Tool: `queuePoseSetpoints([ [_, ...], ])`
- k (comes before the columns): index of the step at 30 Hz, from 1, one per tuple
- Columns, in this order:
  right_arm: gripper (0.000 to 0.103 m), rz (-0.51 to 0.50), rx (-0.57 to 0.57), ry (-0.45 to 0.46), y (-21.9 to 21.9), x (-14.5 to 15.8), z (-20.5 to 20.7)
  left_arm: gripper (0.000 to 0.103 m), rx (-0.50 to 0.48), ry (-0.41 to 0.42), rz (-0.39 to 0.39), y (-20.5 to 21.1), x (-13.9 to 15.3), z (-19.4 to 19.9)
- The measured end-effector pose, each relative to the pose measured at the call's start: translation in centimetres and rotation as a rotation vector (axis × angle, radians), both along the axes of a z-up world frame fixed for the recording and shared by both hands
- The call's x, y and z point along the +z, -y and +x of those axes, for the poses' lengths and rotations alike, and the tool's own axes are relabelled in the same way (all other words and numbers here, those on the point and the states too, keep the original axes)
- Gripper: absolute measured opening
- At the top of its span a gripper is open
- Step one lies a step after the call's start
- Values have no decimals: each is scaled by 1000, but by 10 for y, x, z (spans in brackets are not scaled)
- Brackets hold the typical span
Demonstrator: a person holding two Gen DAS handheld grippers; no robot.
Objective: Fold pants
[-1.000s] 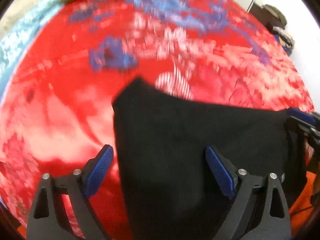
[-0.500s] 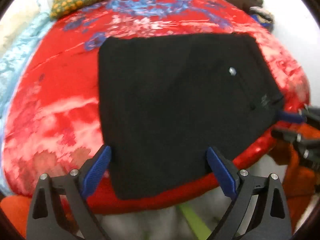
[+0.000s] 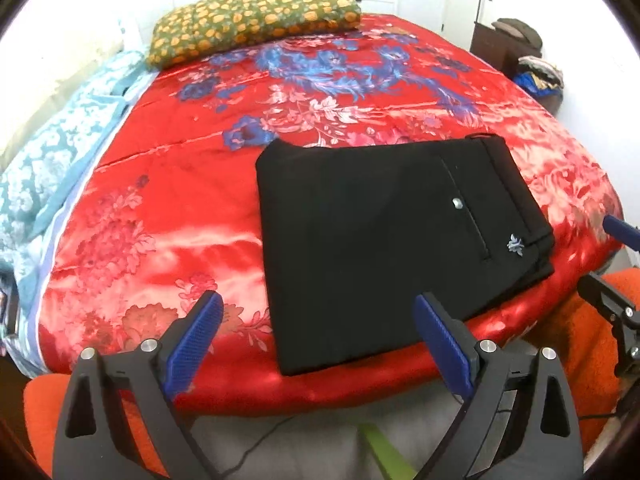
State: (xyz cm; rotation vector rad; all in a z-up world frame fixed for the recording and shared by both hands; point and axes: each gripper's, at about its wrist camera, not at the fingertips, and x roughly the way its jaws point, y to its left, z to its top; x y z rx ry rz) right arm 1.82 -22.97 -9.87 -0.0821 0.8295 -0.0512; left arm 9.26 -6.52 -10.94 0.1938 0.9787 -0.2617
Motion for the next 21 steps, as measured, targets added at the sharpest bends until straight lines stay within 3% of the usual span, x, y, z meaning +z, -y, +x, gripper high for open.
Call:
queuePoseSetpoints([
  [6, 103, -19, -15, 13, 2, -8, 1, 97, 2, 9, 6, 1, -1, 1],
  [10, 103, -16, -23, 25, 8, -10, 0, 98, 3, -30, -16, -6, -10, 6],
  [13, 103, 74, -52, 24, 31, -12, 1, 98, 53, -114, -165, -38, -22, 23],
  [17, 103, 284, -88, -2, 74, -20, 8, 98, 110, -213, -357, -79, -35, 48],
  [21, 103, 419, -82, -63, 101, -40, 28, 98, 80, -275, -392, -84, -49, 60],
])
